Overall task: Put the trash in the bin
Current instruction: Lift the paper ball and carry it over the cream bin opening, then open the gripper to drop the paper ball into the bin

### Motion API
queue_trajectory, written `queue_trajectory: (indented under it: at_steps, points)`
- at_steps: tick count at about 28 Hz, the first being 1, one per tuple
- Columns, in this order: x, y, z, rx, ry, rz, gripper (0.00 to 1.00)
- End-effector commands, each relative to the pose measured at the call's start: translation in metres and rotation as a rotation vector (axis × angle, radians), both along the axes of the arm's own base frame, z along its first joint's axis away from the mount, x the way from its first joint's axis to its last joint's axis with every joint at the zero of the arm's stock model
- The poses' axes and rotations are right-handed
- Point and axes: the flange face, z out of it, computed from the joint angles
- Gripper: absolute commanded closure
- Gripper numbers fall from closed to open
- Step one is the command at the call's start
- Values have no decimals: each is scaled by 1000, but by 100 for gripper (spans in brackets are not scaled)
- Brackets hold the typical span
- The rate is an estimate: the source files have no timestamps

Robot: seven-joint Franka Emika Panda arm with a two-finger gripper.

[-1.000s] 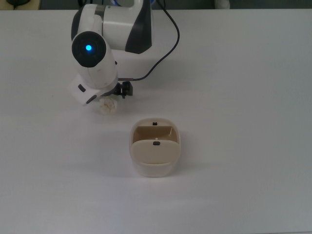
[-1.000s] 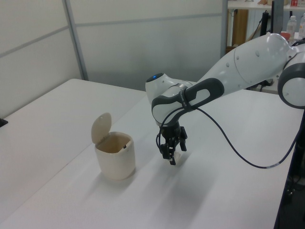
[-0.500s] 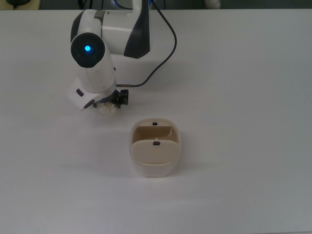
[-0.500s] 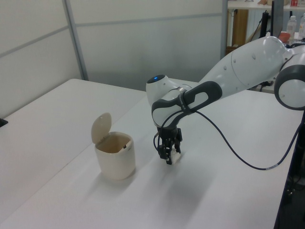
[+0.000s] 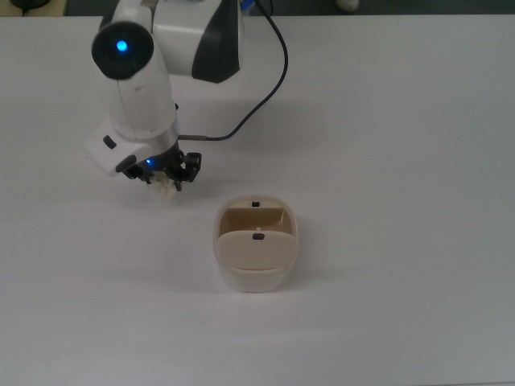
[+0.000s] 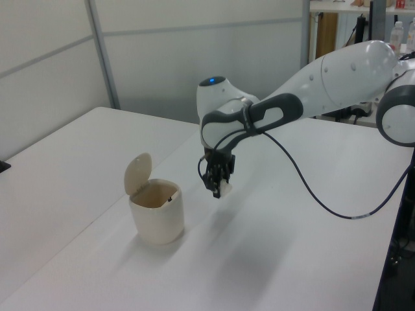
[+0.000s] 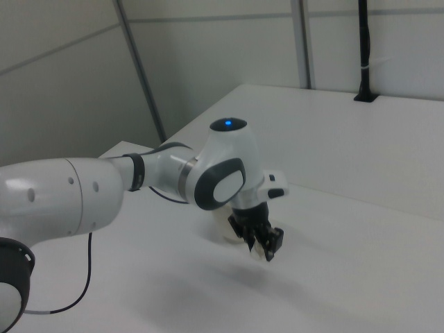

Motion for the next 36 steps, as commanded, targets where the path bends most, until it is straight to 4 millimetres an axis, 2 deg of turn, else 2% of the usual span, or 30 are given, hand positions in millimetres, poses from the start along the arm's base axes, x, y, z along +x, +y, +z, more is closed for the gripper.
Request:
queue_trajectory:
  at_steps: [1,5,6,8,11,16,17,19,20,21,22,26,29,32,36]
  points:
    - [9,20,48,22,-85,30,52]
    - [16,45,72,21,-134,70,50]
    - [19,58,77,20,-147,100,49]
    - [21,73,75,18,-153,129,49]
    - [29,95,89,24,-253,160,48]
    - [35,114,88,32,-310,188,41]
    - [37,121,89,37,-339,197,30]
    - [39,128,91,47,-371,193,16]
    - [39,130,93,54,-383,189,5]
    - [40,132,94,54,-389,192,0]
    - [39,133,95,55,-391,195,0]
    - [35,131,108,58,-394,190,0]
    - [25,116,122,53,-336,163,0]
    - [15,110,133,45,-282,162,0]
    - [-6,83,152,26,-189,136,0]
